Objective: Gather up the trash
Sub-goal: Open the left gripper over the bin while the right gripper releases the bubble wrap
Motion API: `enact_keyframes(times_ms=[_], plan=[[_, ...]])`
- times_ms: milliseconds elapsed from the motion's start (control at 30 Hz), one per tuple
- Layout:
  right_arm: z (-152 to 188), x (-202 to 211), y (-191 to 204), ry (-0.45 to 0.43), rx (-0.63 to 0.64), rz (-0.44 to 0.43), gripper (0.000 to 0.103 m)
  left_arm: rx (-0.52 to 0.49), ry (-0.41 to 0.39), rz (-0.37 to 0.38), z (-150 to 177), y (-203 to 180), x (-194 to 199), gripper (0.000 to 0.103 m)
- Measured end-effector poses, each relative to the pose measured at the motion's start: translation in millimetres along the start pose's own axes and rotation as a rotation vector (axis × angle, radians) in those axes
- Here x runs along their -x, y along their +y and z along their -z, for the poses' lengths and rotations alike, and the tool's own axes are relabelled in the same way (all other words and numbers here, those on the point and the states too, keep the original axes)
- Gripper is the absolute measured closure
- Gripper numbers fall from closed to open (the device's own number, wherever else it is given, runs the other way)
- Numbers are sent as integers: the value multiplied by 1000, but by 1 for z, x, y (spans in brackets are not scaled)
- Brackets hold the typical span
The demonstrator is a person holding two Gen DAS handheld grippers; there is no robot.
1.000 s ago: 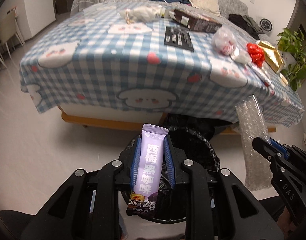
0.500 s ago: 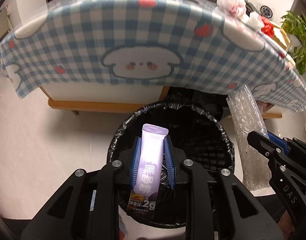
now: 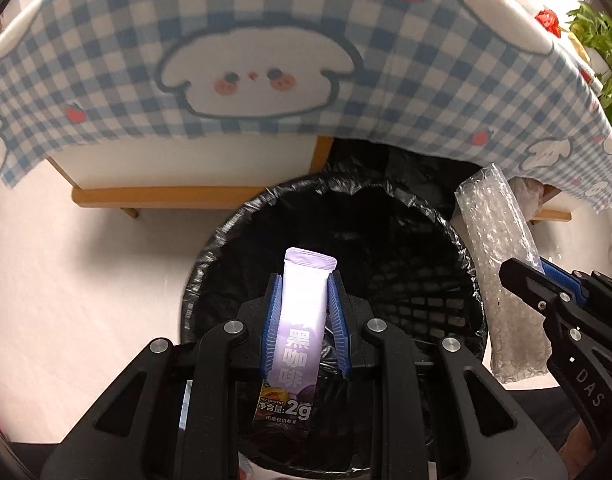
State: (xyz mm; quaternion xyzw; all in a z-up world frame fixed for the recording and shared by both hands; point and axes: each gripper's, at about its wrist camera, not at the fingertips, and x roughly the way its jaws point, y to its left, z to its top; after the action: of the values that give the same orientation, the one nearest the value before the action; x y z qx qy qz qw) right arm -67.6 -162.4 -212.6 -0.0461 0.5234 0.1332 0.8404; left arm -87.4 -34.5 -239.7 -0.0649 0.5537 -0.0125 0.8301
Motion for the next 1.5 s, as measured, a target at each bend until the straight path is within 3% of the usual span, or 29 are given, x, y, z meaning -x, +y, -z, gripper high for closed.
enact_keyframes(times_ms=[400, 533, 633, 733, 933, 1100, 1500], plan=[[0, -10, -28, 17, -39, 19, 88, -43, 5, 19, -8, -34, -25, 78], [-2, -12, -37, 18, -54, 21, 88, -62, 2, 1, -7, -41, -28, 54], [-4, -12, -37, 17, -58, 16, 88, -69, 3, -5, -6, -40, -29, 46], [-5, -13, -32, 18, -46, 8, 88, -47, -17, -17, -6, -31, -27, 29], [-9, -16, -11, 18, -16, -6, 88, -23, -41, -40, -6, -7, -17, 11], [-14, -21, 9, 31, -6, -29, 88, 6, -50, -48, -7, 18, -9, 6], [-22, -37, 47, 45, 38, -16, 87, 68, -53, -90, -5, 66, 0, 6]])
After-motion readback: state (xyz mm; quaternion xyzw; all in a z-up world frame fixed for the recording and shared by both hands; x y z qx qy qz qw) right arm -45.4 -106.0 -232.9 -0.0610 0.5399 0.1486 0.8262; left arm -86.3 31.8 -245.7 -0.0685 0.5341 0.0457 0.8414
